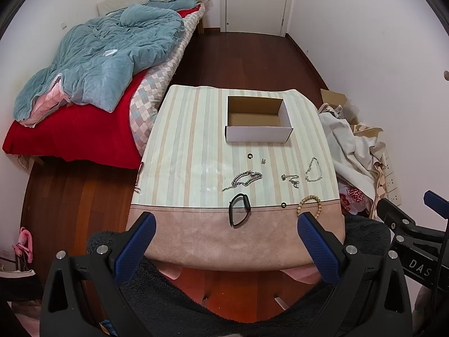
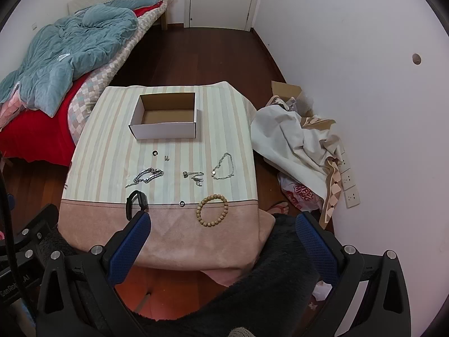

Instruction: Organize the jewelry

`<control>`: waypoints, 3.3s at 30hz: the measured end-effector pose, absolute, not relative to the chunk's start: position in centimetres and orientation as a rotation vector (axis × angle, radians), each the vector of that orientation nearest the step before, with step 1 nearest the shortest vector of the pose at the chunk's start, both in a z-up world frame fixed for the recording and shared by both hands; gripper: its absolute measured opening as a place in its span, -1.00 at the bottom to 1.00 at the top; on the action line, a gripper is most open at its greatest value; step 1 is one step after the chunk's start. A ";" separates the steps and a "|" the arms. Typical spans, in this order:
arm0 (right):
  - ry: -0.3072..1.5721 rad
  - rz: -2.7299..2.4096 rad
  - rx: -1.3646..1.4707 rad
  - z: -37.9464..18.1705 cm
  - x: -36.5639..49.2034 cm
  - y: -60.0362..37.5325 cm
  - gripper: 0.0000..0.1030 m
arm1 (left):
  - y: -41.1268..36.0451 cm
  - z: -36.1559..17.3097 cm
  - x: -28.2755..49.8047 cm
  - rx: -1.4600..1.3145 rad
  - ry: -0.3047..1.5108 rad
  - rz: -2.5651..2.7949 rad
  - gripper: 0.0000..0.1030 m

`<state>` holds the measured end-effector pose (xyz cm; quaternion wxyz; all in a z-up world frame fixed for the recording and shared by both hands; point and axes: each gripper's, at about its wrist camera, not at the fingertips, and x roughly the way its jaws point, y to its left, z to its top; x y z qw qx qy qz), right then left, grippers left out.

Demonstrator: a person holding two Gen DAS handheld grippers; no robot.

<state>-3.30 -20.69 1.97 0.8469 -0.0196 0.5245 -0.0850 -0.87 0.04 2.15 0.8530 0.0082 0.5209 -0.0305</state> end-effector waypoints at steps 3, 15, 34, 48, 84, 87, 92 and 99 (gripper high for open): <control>1.101 -0.182 -0.044 2.3 -3.4 -20.7 1.00 | 0.1 2.3 -0.9 0.012 1.090 -0.065 1.00; 1.088 -0.188 -0.049 3.1 -3.8 -20.8 1.00 | 0.4 2.4 -1.2 0.005 1.081 -0.063 1.00; 1.082 -0.186 -0.053 3.5 -4.0 -20.5 1.00 | 1.0 2.6 -1.4 -0.003 1.074 -0.061 1.00; 1.081 -0.180 -0.049 3.3 -4.1 -20.0 1.00 | 1.4 2.6 -1.5 -0.008 1.070 -0.053 1.00; 1.515 -0.331 0.176 -25.8 5.6 -29.7 0.41 | -0.8 -24.0 8.6 0.104 1.434 -0.059 0.36; 1.514 -0.310 0.194 -26.2 5.8 -29.8 0.34 | -1.3 -24.3 8.7 0.115 1.435 -0.067 -0.14; 1.467 -0.234 0.225 -26.2 5.7 -29.6 -0.21 | -1.2 -24.5 9.3 0.104 1.418 -0.107 -0.90; 1.453 -0.132 0.253 -25.8 5.9 -27.5 -0.82 | -1.6 -23.6 9.5 0.078 1.393 -0.098 -0.93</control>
